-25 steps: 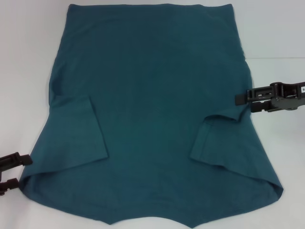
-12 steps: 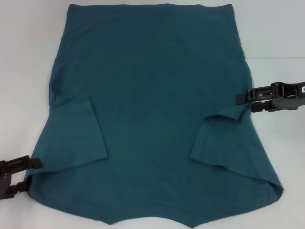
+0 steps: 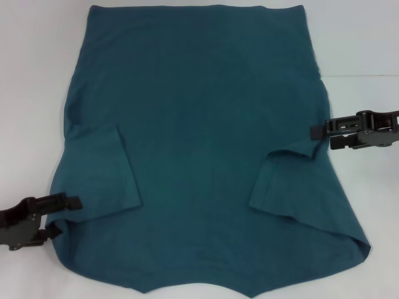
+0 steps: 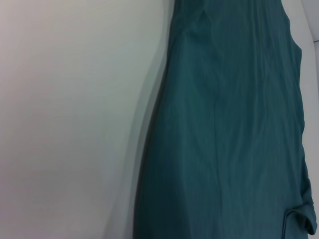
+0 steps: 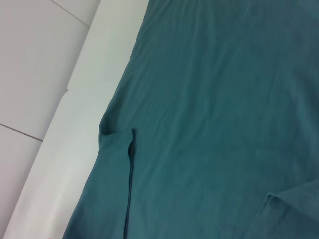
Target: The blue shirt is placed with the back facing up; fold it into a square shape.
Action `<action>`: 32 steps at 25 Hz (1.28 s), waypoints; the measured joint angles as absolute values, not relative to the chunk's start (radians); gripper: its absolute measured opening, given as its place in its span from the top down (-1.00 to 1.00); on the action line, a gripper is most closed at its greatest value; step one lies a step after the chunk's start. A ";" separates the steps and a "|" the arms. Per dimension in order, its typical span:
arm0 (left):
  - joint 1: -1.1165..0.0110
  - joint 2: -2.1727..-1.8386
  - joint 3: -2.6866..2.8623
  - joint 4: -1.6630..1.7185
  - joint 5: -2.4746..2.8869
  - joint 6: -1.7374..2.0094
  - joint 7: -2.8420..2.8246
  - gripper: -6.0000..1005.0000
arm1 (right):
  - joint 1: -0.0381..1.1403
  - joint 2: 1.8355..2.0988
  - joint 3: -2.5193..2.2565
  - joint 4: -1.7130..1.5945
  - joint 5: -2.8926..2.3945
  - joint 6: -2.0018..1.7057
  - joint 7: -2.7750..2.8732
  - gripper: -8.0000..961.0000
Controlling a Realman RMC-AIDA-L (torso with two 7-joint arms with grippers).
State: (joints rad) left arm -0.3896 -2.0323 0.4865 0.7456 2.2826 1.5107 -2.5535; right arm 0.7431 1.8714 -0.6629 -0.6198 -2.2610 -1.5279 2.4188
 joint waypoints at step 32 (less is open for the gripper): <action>-0.313 -2.040 0.382 0.823 2.295 1.514 -2.563 -0.83 | 0.732 1.868 -0.647 -0.617 -2.261 -1.534 2.410 -0.78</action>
State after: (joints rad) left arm -0.3131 -2.0397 0.3823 0.8231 2.2954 1.5139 -2.5633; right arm 0.7315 1.8683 -0.6473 -0.6167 -2.2611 -1.5345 2.4098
